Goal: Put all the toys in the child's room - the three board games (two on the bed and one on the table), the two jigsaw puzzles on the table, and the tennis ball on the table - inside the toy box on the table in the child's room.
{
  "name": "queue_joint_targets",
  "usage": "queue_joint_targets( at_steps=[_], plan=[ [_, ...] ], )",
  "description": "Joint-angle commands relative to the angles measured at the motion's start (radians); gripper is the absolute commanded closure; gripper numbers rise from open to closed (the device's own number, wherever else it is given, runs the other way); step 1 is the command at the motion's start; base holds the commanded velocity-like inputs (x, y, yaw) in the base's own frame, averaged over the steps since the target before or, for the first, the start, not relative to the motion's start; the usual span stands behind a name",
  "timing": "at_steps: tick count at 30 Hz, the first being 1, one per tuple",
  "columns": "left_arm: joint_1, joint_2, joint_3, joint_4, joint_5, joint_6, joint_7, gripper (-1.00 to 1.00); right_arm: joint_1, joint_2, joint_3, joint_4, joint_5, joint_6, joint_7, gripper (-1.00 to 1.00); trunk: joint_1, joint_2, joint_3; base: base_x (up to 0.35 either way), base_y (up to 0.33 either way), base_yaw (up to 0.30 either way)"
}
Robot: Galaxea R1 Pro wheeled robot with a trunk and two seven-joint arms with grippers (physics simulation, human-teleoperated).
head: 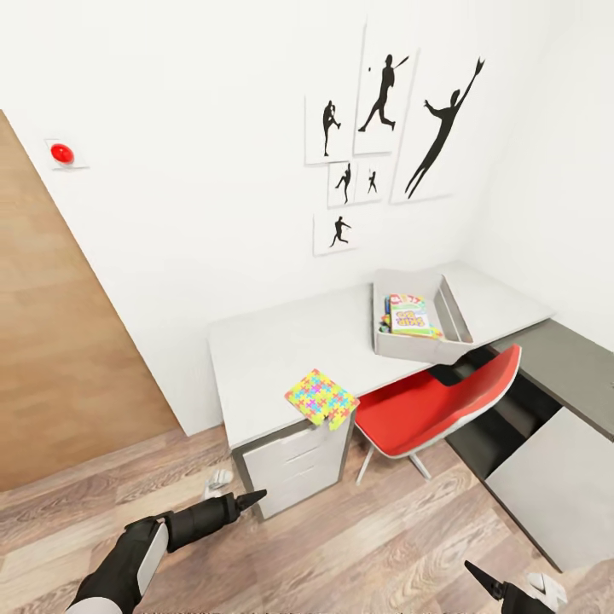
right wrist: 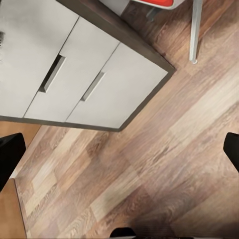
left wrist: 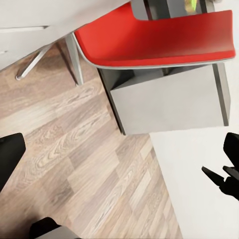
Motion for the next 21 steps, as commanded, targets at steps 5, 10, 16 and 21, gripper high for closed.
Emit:
queue_joint_targets(
  at_steps=[5, 10, 16, 21],
  plan=[
    [-0.001, 0.001, 0.003, 0.000, 0.005, 0.010, -0.002, -1.00, -0.001, 0.000, -0.002, 0.008, -0.010, 0.010, 0.004, -1.00, 0.000, -0.002, 0.007, -0.067, 0.000, 0.000],
    [-0.001, 0.001, 0.003, 0.000, 0.005, 0.010, -0.002, -1.00, -0.001, -0.001, -0.002, 0.019, -0.010, 0.009, 0.004, -1.00, 0.000, -0.002, 0.015, -0.010, 0.000, 0.000],
    [-0.001, 0.002, 0.003, 0.000, 0.005, 0.010, -0.003, -1.00, -0.001, -0.001, -0.002, 0.020, -0.009, 0.009, 0.004, -1.00, 0.000, -0.002, 0.025, -0.001, 0.000, 0.000],
    [-0.001, 0.002, 0.003, 0.000, 0.005, 0.009, -0.003, -1.00, -0.002, 0.000, -0.002, 0.020, -0.008, 0.008, 0.003, -1.00, 0.000, -0.002, 0.033, 0.000, 0.000, 0.000]
  ],
)
